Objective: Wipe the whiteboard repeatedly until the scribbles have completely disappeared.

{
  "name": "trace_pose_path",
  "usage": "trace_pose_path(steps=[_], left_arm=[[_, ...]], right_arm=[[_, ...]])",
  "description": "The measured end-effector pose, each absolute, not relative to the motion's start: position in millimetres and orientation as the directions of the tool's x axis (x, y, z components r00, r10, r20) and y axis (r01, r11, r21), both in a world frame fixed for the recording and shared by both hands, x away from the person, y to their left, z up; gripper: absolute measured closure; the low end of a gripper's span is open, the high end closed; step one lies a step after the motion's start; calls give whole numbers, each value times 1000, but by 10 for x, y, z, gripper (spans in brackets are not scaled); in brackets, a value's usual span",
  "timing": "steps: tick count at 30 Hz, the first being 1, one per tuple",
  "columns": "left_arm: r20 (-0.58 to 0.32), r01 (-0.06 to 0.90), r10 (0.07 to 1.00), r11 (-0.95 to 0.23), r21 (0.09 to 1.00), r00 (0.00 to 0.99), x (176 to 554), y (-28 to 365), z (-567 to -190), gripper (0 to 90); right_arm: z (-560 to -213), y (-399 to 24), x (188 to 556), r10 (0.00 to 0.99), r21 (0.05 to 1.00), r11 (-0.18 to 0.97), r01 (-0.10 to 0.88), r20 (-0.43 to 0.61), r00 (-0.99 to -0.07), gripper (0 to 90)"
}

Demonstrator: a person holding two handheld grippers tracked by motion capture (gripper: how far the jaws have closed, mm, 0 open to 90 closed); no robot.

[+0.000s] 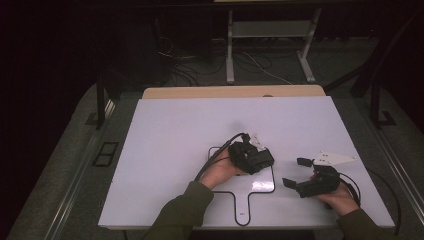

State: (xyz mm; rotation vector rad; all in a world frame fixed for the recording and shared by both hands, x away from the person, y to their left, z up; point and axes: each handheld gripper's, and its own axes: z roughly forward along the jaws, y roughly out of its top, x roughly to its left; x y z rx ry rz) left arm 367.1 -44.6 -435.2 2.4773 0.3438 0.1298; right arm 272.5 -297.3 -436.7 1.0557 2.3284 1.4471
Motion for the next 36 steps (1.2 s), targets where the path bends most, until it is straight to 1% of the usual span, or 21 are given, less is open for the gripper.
trace_pose_path(steps=[7, 17, 21, 27, 28, 30, 33, 36], left_arm=[[8, 184, 231, -796, 577, 973, 3523, -451, -4330, 397], [-11, 169, 199, -802, 573, 980, 3290, -443, -4326, 397], [-11, 147, 170, -813, 563, 985, 3233, -443, -4318, 397], [-10, 176, 208, -801, 573, 978, 3300, -404, -4325, 397], [0, 166, 202, -806, 568, 979, 3317, -392, -4321, 397], [-8, 174, 206, -804, 569, 979, 3297, -390, -4322, 398], [-20, 143, 159, -817, 559, 987, 3215, -397, -4310, 397], [-23, 150, 166, -815, 559, 986, 3185, -393, -4313, 398]], right_arm=[[-4368, -2973, 2724, 665, 846, 265, 463, 188, -723, 0], [-4366, -2972, 2724, 667, 846, 265, 463, 187, -721, 0], [-4365, -2972, 2724, 668, 846, 265, 463, 185, -721, 0], [-4361, -2976, 2720, 671, 847, 263, 462, 183, -718, 0], [-4359, -2979, 2719, 671, 848, 263, 460, 182, -719, 0], [-4357, -2984, 2718, 672, 848, 260, 462, 185, -717, 0], [-4358, -2985, 2721, 671, 849, 259, 461, 185, -718, 0], [-4357, -2985, 2721, 672, 849, 259, 461, 184, -717, 0]])
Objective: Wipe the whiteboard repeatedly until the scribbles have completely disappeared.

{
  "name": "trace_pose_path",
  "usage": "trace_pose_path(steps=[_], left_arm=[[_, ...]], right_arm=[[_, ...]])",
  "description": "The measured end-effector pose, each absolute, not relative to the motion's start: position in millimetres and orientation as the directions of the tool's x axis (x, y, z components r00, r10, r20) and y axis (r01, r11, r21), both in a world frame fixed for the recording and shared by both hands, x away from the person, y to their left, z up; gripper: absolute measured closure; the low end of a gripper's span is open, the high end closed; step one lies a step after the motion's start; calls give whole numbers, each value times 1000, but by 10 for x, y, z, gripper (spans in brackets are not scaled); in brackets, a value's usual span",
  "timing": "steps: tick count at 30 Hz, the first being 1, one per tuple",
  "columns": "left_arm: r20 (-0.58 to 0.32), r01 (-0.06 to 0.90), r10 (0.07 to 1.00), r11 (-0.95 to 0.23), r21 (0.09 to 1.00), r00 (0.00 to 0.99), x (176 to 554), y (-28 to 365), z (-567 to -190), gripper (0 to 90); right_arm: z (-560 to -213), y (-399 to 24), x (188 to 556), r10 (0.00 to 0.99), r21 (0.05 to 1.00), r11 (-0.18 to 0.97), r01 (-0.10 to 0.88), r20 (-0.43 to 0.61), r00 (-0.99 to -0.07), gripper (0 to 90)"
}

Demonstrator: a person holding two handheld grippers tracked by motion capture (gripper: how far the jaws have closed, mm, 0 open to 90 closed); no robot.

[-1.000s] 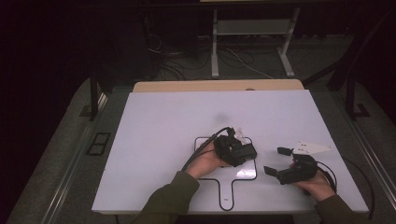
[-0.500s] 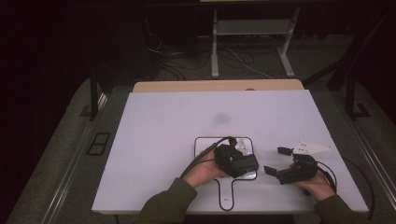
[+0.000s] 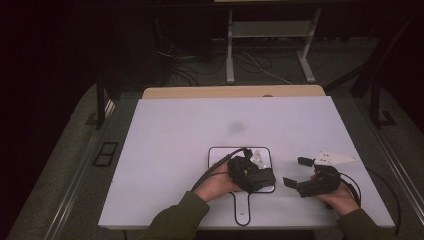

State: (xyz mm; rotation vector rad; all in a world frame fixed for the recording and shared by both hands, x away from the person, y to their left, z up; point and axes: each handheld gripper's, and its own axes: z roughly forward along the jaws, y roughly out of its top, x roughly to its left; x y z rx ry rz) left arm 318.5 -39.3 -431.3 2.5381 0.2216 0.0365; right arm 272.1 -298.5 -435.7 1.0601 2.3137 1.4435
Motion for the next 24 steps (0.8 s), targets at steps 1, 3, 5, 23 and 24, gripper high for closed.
trace_pose_path(steps=[1, 3, 5, 23, 24], left_arm=[[-25, 164, 181, -810, 563, 983, 3192, -386, -4315, 397], [-5, 177, 209, -812, 556, 978, 3247, -361, -4309, 398], [0, 191, 229, -810, 554, 973, 3287, -338, -4307, 398], [-78, 206, 199, -773, 600, 977, 3306, -434, -4332, 396], [-75, 203, 198, -774, 600, 977, 3302, -446, -4333, 395]], right_arm=[[-4357, -2985, 2721, 672, 849, 259, 460, 184, -717, 0], [-4354, -2986, 2720, 673, 851, 260, 457, 180, -718, 0], [-4353, -2986, 2717, 672, 851, 261, 455, 179, -719, 0], [-4352, -2991, 2721, 674, 852, 260, 455, 178, -717, 0], [-4354, -2991, 2723, 673, 851, 260, 455, 178, -718, 0]])
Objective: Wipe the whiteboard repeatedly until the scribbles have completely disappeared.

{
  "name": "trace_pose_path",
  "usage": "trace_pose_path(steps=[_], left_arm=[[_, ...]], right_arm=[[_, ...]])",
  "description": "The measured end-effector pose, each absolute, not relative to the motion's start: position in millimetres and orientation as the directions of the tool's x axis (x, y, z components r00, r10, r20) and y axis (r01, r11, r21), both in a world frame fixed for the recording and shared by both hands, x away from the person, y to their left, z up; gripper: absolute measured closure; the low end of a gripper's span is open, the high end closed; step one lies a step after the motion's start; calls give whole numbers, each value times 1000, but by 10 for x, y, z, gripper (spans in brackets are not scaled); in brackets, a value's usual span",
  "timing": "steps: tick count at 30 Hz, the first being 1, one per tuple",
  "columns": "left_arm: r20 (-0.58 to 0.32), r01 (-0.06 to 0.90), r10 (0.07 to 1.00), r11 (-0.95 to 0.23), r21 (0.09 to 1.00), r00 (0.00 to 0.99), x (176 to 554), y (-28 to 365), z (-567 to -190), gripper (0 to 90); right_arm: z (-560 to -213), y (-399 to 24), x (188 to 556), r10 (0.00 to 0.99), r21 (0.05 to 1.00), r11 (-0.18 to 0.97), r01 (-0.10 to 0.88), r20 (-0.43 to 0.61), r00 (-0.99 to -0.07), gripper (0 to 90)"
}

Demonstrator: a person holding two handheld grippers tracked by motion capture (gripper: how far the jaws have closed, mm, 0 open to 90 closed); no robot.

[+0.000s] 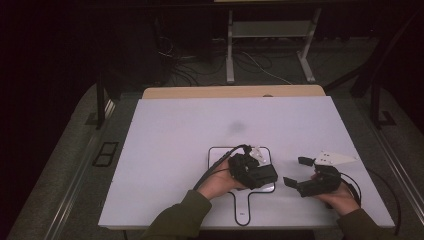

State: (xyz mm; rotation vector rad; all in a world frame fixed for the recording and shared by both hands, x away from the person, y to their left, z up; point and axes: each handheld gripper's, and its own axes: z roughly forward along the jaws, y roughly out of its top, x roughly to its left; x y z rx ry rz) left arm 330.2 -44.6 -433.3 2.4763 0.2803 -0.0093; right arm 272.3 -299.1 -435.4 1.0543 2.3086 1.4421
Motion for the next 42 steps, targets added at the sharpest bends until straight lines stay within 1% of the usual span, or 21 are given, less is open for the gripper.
trace_pose_path(steps=[9, 11, 14, 17, 19, 20, 22, 23, 26, 29, 31, 33, 35, 37, 39, 41, 42], left_arm=[[-69, 183, 178, -775, 605, 982, 3287, -450, -4337, 382], [-85, 201, 189, -759, 619, 978, 3279, -452, -4339, 381], [-74, 200, 197, -759, 620, 978, 3264, -456, -4331, 390], [-34, 183, 207, -764, 618, 978, 3256, -480, -4325, 395], [10, 168, 221, -771, 614, 975, 3279, -493, -4319, 397], [8, 175, 228, -769, 615, 974, 3299, -498, -4320, 397], [7, 166, 214, -777, 608, 977, 3322, -494, -4316, 398], [-11, 177, 216, -772, 610, 976, 3303, -500, -4319, 398], [-14, 147, 169, -804, 576, 985, 3202, -516, -4292, 399], [-17, 161, 186, -796, 584, 982, 3209, -508, -4301, 399], [5, 174, 219, -788, 591, 976, 3252, -511, -4304, 399], [3, 188, 235, -781, 596, 972, 3301, -507, -4309, 399], [7, 175, 223, -788, 591, 975, 3331, -494, -4307, 399], [-16, 190, 225, -781, 594, 974, 3308, -498, -4310, 399], [-30, 180, 200, -792, 584, 979, 3277, -500, -4302, 399], [-50, 184, 193, -782, 595, 980, 3231, -522, -4311, 398], [-43, 177, 188, -788, 590, 981, 3223, -528, -4308, 398]], right_arm=[[-4346, -2995, 2714, 674, 852, 256, 456, 181, -717, 0], [-4347, -2995, 2715, 674, 852, 256, 456, 181, -717, 0], [-4346, -2997, 2716, 674, 852, 256, 456, 181, -716, 0], [-4347, -2995, 2716, 674, 853, 256, 455, 180, -716, 0], [-4347, -2993, 2716, 674, 853, 256, 454, 179, -717, 0], [-4346, -2993, 2715, 674, 853, 256, 455, 180, -716, 0], [-4346, -2994, 2715, 675, 854, 255, 453, 178, -716, 0], [-4346, -2995, 2716, 675, 854, 256, 454, 178, -716, 0], [-4348, -2998, 2718, 676, 853, 255, 456, 180, -715, 0], [-4347, -3000, 2720, 676, 854, 255, 454, 178, -715, 0], [-4346, -2997, 2718, 677, 854, 255, 454, 178, -714, 0], [-4344, -2994, 2715, 679, 855, 254, 453, 176, -713, 0], [-4344, -2999, 2717, 679, 856, 253, 451, 175, -713, 0], [-4345, -3004, 2722, 679, 855, 252, 452, 176, -712, 0], [-4346, -3003, 2724, 679, 855, 250, 454, 179, -712, 0], [-4346, -3000, 2724, 679, 855, 251, 454, 179, -712, 0], [-4346, -2999, 2726, 679, 855, 250, 455, 180, -712, 0]])
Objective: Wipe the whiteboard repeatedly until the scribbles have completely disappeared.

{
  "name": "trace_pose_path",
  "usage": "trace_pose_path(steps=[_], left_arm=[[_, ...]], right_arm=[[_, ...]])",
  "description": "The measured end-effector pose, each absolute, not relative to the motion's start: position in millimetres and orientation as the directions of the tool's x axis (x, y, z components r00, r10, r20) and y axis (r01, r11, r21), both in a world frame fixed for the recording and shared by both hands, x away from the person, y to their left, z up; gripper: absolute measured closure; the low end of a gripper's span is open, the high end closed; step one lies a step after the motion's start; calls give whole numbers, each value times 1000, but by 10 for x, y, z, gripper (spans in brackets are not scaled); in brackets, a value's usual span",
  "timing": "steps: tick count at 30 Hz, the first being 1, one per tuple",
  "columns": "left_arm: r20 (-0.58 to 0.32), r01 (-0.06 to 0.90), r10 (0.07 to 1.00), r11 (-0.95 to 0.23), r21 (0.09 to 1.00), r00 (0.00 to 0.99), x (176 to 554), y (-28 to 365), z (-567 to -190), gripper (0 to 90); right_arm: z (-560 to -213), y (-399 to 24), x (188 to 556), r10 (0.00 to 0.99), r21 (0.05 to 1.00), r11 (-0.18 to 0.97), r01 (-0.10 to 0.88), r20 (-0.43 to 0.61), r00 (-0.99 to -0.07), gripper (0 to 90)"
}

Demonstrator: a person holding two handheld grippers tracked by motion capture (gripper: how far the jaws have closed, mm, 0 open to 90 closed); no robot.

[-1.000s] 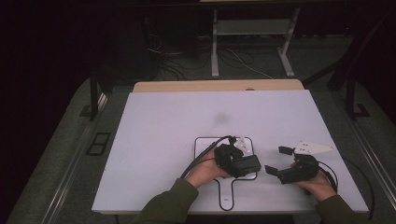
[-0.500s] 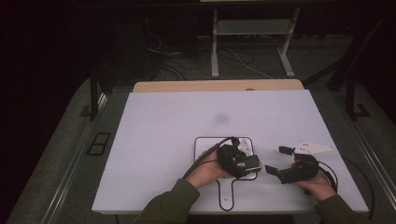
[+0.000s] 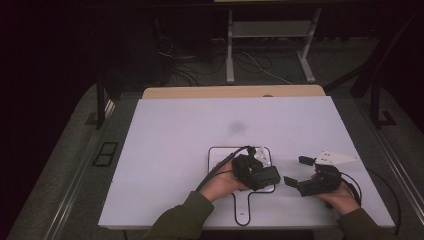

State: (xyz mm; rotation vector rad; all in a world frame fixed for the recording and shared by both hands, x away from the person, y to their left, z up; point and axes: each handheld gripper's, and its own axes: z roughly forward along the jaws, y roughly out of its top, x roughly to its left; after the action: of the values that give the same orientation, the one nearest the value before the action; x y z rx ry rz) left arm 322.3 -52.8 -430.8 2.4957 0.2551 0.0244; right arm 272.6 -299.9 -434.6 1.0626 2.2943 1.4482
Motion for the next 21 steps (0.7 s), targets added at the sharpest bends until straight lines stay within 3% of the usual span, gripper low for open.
trace_pose_path(steps=[5, 21], left_arm=[[-24, 186, 214, -780, 597, 977, 3288, -505, -4312, 398], [-115, 261, 247, -713, 651, 962, 3397, -343, -4229, 398]], right_arm=[[-4348, -2991, 2733, 678, 855, 252, 452, 177, -713, 0], [-4358, -2974, 2743, 665, 852, 262, 453, 181, -725, 0]])
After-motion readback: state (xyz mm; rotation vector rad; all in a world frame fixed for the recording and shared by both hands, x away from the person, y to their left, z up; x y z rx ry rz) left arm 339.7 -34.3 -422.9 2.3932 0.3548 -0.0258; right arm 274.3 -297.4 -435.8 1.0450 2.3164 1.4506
